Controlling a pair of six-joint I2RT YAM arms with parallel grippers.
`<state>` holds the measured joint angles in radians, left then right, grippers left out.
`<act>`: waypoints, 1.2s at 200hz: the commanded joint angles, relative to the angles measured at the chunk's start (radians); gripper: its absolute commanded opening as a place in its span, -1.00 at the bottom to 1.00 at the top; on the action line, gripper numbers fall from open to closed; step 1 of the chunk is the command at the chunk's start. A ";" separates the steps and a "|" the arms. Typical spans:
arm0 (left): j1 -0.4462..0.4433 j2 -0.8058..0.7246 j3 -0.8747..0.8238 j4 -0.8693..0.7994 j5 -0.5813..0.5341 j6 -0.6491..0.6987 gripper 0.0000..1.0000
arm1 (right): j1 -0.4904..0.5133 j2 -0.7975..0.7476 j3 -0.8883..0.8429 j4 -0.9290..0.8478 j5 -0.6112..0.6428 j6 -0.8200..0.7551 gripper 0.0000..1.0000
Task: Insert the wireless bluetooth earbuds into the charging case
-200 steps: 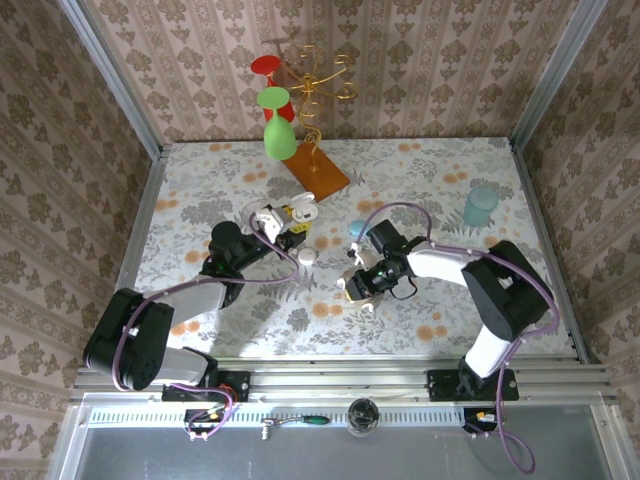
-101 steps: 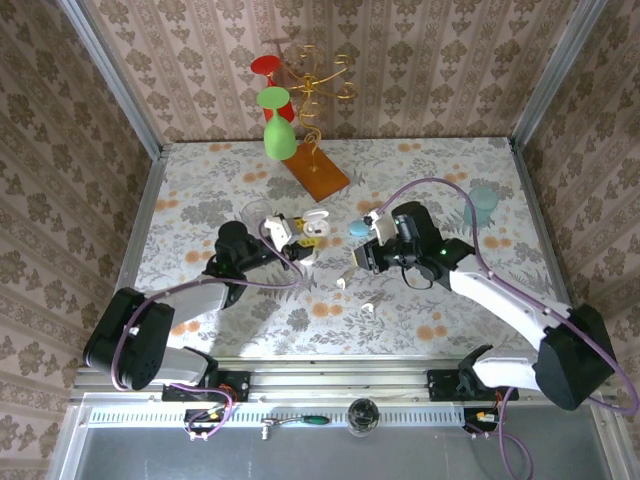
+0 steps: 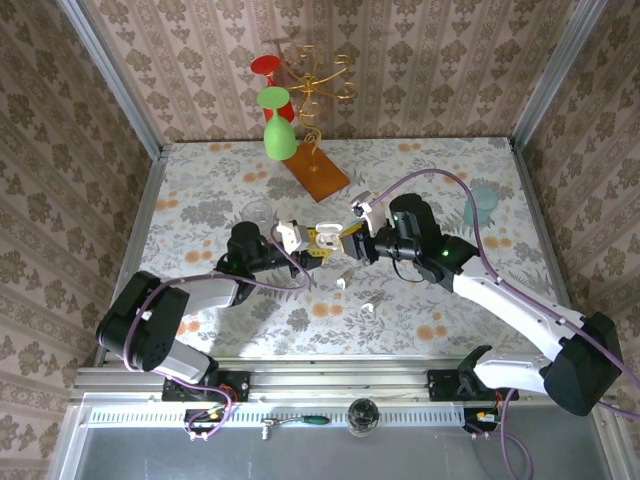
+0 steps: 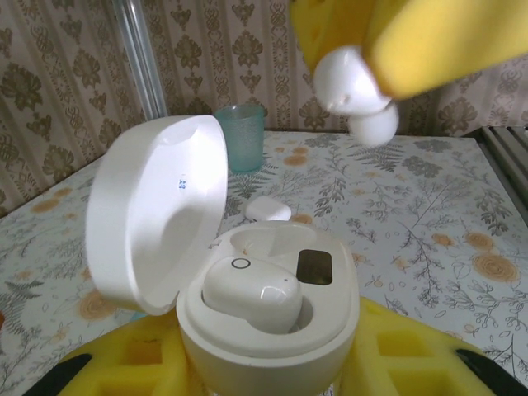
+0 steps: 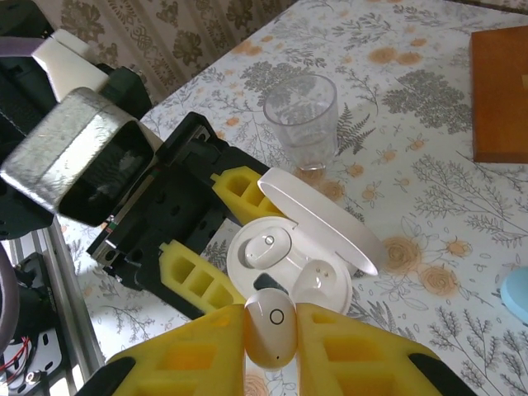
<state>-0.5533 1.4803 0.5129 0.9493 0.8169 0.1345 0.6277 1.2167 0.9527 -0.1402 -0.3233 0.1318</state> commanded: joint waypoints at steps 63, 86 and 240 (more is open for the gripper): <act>-0.017 -0.014 0.030 0.033 0.050 0.001 -0.43 | 0.009 0.070 0.046 0.018 0.033 -0.054 -0.59; -0.019 -0.015 0.029 0.042 0.054 -0.008 -0.43 | 0.009 0.084 0.032 0.031 0.036 -0.049 -0.58; -0.008 -0.044 0.006 0.026 0.031 0.023 -0.43 | -0.001 -0.074 -0.066 0.138 0.054 -0.010 0.08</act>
<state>-0.5678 1.4712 0.5159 0.9504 0.8310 0.1318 0.6331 1.1950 0.9176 -0.0921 -0.2840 0.1081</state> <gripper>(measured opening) 0.352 0.510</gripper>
